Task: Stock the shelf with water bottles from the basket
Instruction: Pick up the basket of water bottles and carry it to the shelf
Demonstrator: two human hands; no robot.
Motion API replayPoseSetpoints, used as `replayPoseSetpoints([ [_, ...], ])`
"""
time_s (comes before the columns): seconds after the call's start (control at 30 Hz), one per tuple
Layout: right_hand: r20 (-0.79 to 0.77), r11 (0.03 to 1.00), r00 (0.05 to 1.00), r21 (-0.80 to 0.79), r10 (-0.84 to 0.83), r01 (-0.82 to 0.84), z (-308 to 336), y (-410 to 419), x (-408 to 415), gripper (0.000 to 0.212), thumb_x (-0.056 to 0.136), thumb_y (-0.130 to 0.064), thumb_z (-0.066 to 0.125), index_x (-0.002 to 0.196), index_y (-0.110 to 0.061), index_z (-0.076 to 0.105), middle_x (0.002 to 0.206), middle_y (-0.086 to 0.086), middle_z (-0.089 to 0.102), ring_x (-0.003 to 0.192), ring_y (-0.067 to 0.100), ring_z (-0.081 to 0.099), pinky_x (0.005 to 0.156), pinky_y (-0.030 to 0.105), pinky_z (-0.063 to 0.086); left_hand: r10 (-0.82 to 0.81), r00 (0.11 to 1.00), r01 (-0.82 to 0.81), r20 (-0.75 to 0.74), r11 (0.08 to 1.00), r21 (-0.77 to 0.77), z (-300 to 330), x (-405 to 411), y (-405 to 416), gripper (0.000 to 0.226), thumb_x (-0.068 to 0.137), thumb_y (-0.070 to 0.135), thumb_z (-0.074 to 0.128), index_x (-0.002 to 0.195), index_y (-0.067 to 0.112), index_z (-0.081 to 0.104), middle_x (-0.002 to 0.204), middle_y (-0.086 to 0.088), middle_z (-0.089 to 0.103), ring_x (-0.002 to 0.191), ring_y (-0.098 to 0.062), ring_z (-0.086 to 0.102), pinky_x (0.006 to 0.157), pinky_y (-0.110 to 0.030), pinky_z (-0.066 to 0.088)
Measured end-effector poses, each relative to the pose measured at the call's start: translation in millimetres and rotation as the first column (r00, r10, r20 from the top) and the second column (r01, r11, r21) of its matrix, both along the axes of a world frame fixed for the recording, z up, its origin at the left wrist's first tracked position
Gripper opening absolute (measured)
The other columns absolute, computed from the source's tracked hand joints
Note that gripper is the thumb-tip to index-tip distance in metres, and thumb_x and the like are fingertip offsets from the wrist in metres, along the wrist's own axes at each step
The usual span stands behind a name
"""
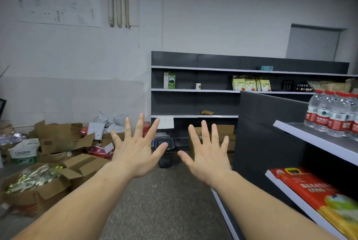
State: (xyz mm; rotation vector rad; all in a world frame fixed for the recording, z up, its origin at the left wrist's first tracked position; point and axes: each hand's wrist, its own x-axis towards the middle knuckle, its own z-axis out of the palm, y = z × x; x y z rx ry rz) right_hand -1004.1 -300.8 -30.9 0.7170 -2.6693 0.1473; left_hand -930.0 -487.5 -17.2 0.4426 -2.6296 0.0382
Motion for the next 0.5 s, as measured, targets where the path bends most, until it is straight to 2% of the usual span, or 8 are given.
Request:
replayPoseSetpoints([
  [0.1,-0.010,1.000,1.000,0.007,-0.002,0.002,5.3,-43.3,-59.5,0.091,0.074,-0.074,-0.009,0.154,-0.034,-0.022,0.165,0.008,-0.026,0.151,0.036,-0.023,0.119,0.065,-0.004,-0.008,1.000,0.008,0.000,1.000,-0.001,9.8,-63.6,-44.7,0.074,0.084,0.078,0.008,0.147,0.050,-0.020,0.159,0.001,-0.028,0.146,-0.036,-0.024,0.112,-0.070,-0.005],
  [0.2,-0.005,1.000,1.000,-0.008,0.002,-0.002,11.2,-80.3,-108.8,0.086,0.081,-0.072,-0.001,0.155,-0.033,-0.019,0.165,0.008,-0.024,0.152,0.034,-0.023,0.119,0.064,-0.005,-0.007,1.000,0.007,0.008,1.000,-0.001,14.0,-114.2,-81.4,0.075,0.084,0.078,0.009,0.147,0.049,-0.019,0.159,0.001,-0.027,0.145,-0.036,-0.024,0.111,-0.070,-0.005],
  [0.33,-0.005,1.000,1.000,-0.011,0.001,-0.001,15.4,-126.0,-174.1,0.086,0.082,-0.072,0.000,0.156,-0.033,-0.018,0.166,0.008,-0.022,0.152,0.034,-0.022,0.119,0.065,-0.003,-0.009,1.000,0.008,0.025,1.000,0.012,9.1,-178.9,-124.3,0.074,0.083,0.079,0.008,0.146,0.051,-0.020,0.159,0.002,-0.028,0.145,-0.036,-0.025,0.111,-0.070,-0.006],
  [0.5,0.015,1.000,1.000,-0.012,0.017,-0.017,3.8,-176.4,-259.9,0.076,0.097,-0.067,0.016,0.157,-0.032,-0.015,0.166,0.007,-0.022,0.152,0.032,-0.021,0.120,0.065,-0.002,0.001,0.999,-0.002,0.054,1.000,0.028,-4.7,-260.9,-172.8,0.074,0.084,0.078,0.009,0.145,0.050,-0.022,0.159,0.002,-0.029,0.145,-0.035,-0.026,0.112,-0.070,-0.005],
])
